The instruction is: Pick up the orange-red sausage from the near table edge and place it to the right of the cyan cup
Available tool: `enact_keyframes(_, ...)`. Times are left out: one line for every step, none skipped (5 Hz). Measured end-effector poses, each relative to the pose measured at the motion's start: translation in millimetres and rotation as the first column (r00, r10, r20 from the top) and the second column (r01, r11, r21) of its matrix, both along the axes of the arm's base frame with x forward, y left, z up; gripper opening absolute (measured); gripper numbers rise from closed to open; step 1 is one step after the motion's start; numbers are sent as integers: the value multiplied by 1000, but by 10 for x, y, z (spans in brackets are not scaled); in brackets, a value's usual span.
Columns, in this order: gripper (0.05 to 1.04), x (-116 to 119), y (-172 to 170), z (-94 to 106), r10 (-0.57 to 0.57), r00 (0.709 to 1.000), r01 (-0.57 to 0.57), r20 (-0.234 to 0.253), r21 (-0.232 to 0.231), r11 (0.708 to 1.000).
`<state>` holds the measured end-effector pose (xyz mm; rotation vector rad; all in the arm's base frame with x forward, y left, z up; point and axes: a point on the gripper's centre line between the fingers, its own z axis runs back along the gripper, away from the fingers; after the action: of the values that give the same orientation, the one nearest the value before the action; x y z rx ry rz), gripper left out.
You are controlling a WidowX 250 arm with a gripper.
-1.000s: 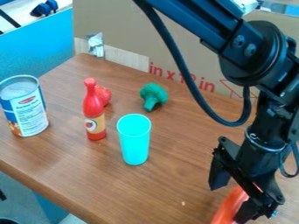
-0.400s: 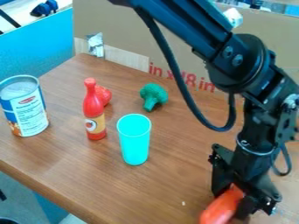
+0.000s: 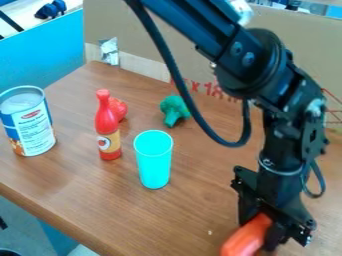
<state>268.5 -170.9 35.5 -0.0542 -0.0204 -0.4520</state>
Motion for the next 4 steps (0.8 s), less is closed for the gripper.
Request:
enact_keyframes(568,51,-32,101,-28,1000,28,2,2,1000)
enact_keyframes(568,219,-78,371,-49,996,51,77,-20,999)
enact_keyframes(568,520,-159,597,-45,986,50,161,-30,998)
enact_keyframes(568,745,-187,543,-45,988,48,149,-13,999)
